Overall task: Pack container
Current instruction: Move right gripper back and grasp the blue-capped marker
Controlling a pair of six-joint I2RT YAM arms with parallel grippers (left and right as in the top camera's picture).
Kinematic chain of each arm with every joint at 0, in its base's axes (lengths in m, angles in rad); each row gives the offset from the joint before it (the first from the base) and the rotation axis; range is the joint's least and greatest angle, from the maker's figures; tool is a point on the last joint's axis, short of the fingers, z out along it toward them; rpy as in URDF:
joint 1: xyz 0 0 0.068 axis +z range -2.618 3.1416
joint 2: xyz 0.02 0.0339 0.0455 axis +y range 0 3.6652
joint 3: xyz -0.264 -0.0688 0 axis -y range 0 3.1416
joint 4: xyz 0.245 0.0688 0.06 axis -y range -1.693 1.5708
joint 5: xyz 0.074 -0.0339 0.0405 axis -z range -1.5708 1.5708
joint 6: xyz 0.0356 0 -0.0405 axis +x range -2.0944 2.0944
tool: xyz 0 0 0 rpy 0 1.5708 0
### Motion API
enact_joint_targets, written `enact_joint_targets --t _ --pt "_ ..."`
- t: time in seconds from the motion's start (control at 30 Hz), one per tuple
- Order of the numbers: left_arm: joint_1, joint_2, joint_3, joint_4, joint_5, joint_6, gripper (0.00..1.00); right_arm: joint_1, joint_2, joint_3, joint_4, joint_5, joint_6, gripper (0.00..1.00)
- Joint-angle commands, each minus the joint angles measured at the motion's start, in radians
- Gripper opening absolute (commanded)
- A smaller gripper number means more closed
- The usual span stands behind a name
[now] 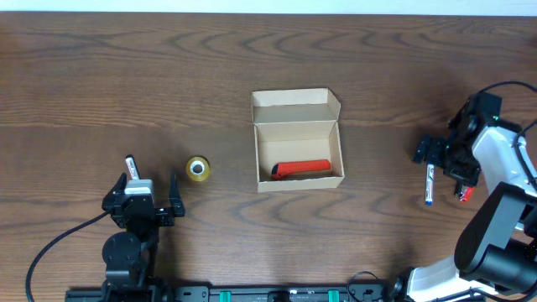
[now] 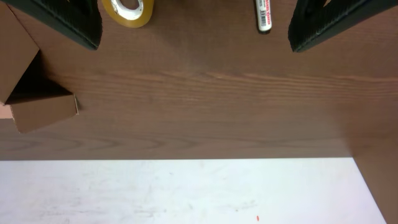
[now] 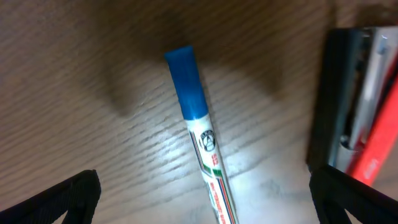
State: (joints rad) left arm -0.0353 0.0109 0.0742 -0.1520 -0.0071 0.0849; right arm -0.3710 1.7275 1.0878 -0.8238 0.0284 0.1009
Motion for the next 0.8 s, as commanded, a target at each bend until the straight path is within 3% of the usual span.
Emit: enact_joint_targets --t 0.0,0.33,0.43,0.53,0.67,0.77 --pt "0.002 -0.005 -0.029 -0.012 0.000 -0.003 0.95 -0.002 0.001 -0.049 0.048 -0.003 -0.058 0.99" --pt "0.002 -0.005 -0.029 -0.012 0.000 -0.003 0.95 -0.002 0.001 -0.162 0.180 -0.005 -0.057 0.99" --pt "0.002 -0.005 -0.029 -0.012 0.000 -0.003 0.95 -0.002 0.001 -0.182 0.205 -0.011 -0.056 0.94" --pt "0.002 -0.005 -0.029 -0.012 0.000 -0.003 0.95 -0.002 0.001 -0.194 0.220 -0.010 -0.056 0.74" --pt "0.002 -0.005 -0.029 -0.012 0.000 -0.003 0.95 -0.001 0.001 -0.200 0.235 -0.010 -0.053 0.28" --pt "0.002 -0.005 -0.029 -0.012 0.000 -0.003 0.95 -0.001 0.001 -0.200 0.237 -0.010 -0.053 0.01"
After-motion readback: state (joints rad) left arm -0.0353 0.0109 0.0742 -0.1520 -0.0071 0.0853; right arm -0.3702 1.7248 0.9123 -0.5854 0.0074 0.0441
